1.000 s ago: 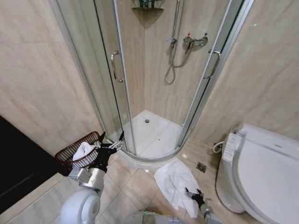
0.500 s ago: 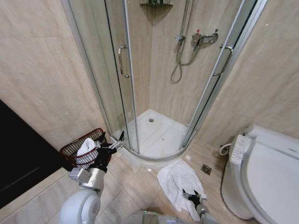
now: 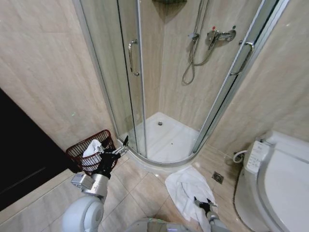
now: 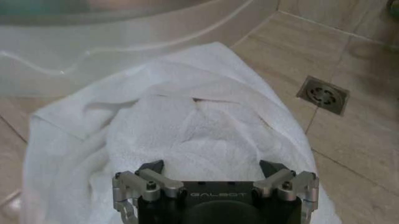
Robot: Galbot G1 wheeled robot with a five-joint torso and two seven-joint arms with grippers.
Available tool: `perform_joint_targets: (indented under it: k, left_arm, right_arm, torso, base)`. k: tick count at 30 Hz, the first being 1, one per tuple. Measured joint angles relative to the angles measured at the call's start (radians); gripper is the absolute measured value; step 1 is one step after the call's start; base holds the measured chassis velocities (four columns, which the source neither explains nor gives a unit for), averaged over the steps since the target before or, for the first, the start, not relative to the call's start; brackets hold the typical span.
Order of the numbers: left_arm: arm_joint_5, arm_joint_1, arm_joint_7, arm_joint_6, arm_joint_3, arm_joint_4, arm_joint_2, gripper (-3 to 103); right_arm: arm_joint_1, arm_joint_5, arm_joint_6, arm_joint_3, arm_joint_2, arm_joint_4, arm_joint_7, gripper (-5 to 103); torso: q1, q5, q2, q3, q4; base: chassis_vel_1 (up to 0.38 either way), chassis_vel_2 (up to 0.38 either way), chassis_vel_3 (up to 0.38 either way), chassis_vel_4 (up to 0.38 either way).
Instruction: Discard the used towel into the hamper.
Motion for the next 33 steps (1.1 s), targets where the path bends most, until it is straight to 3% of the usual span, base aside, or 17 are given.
perform_joint_targets:
  k: [11, 14, 16, 18, 20, 23, 24, 26, 28, 33]
  left_arm:
    - [0.000, 0.000, 0.000, 0.000, 0.000, 0.000, 0.000, 100]
    - [0.000, 0.000, 0.000, 0.000, 0.000, 0.000, 0.000, 100]
    - [0.000, 0.000, 0.000, 0.000, 0.000, 0.000, 0.000, 100]
    - [0.000, 0.000, 0.000, 0.000, 0.000, 0.000, 0.000, 100]
    - [0.000, 0.000, 0.000, 0.000, 0.000, 0.000, 0.000, 100]
    - [0.000, 0.000, 0.000, 0.000, 0.000, 0.000, 0.000, 100]
    - [0.000, 0.000, 0.000, 0.000, 0.000, 0.000, 0.000, 100]
    - [0.000, 0.000, 0.000, 0.000, 0.000, 0.000, 0.000, 100]
    - [0.000, 0.000, 0.000, 0.000, 0.000, 0.000, 0.000, 100]
    - [0.000, 0.000, 0.000, 0.000, 0.000, 0.000, 0.000, 100]
  right_arm:
    - [0.002, 0.008, -0.021, 0.002, -0.007, -0.015, -0.018, 98]
    - [0.002, 0.022, -0.022, 0.004, -0.008, -0.016, -0.037, 86]
    - [0.002, 0.031, -0.023, 0.005, -0.008, -0.016, -0.045, 86]
    - [0.001, 0.045, -0.024, 0.006, -0.006, -0.015, -0.060, 70]
    - [0.000, 0.047, -0.024, 0.007, -0.005, -0.015, -0.061, 70]
    - [0.000, 0.049, -0.022, 0.008, -0.004, -0.014, -0.062, 54]
    - [0.000, 0.049, -0.022, 0.008, -0.004, -0.014, -0.062, 54]
    - [-0.001, 0.049, -0.020, 0.009, -0.002, -0.011, -0.061, 42]
    - [-0.002, 0.049, -0.018, 0.009, -0.001, -0.010, -0.061, 42]
    - [-0.023, 0.080, -0.001, 0.009, 0.002, 0.024, -0.064, 21]
  torso:
    - [-0.016, -0.0003, -0.037, -0.021, -0.0001]
    - [-0.017, -0.0003, -0.039, -0.022, -0.0001]
    - [-0.017, -0.0004, -0.039, -0.022, -0.0001]
    - [-0.017, -0.0003, -0.039, -0.022, -0.0002]
    - [-0.016, -0.0002, -0.038, -0.021, -0.0002]
    - [-0.016, -0.0002, -0.036, -0.020, -0.0001]
    - [-0.016, -0.0002, -0.036, -0.020, -0.0001]
    - [-0.015, -0.0001, -0.035, -0.020, -0.0001]
    - [-0.015, 0.0000, -0.035, -0.019, -0.0001]
    - [-0.014, 0.0003, -0.033, -0.018, 0.0000]
  base:
    - [0.000, 0.000, 0.000, 0.000]
    - [0.000, 0.000, 0.000, 0.000]
    - [0.000, 0.000, 0.000, 0.000]
    - [0.000, 0.000, 0.000, 0.000]
    - [0.000, 0.000, 0.000, 0.000]
    - [0.000, 0.000, 0.000, 0.000]
    - [0.000, 0.000, 0.000, 0.000]
    - [0.000, 0.000, 0.000, 0.000]
    - [0.000, 0.000, 0.000, 0.000]
    - [0.000, 0.000, 0.000, 0.000]
